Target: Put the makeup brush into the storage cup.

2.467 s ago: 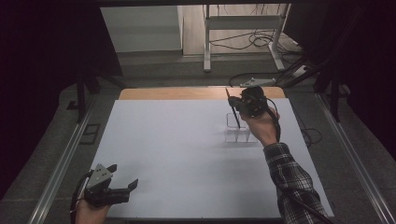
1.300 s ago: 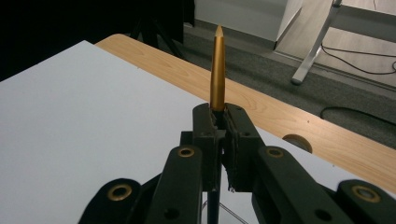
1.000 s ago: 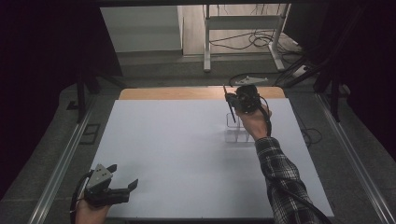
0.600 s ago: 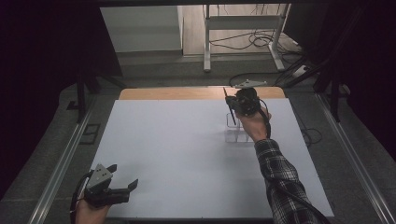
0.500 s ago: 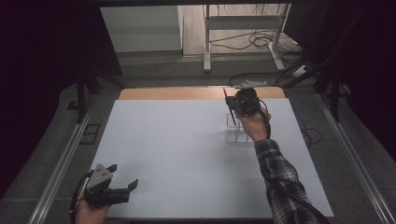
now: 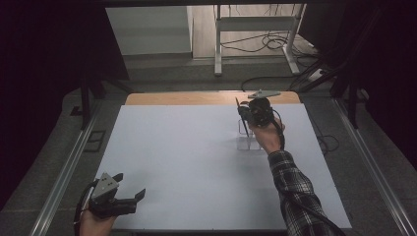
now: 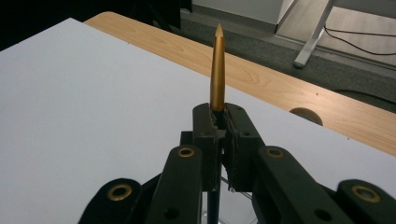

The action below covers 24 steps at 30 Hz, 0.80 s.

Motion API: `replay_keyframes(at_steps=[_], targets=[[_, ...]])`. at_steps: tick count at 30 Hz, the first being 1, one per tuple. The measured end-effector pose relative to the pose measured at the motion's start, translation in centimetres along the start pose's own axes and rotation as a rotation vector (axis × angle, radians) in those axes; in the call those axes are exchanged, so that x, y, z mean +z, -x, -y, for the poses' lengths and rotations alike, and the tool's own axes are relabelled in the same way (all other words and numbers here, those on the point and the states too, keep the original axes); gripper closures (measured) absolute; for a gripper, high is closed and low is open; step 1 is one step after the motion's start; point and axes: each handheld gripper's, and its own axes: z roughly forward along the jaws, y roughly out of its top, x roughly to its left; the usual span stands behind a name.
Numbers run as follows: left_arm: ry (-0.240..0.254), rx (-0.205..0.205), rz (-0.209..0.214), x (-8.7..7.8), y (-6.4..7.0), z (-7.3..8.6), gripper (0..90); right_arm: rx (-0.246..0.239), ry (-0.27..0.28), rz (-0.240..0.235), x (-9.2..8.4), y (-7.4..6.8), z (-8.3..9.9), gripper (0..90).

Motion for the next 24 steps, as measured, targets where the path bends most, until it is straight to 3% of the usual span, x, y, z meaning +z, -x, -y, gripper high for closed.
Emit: replay_keyframes(at_steps=[24], targets=[[-0.001,0.001,-0.001,0.0,0.0,0.0,6.9,0.013,-0.023,-0.001,0.6,0.1,2.0,83.2]])
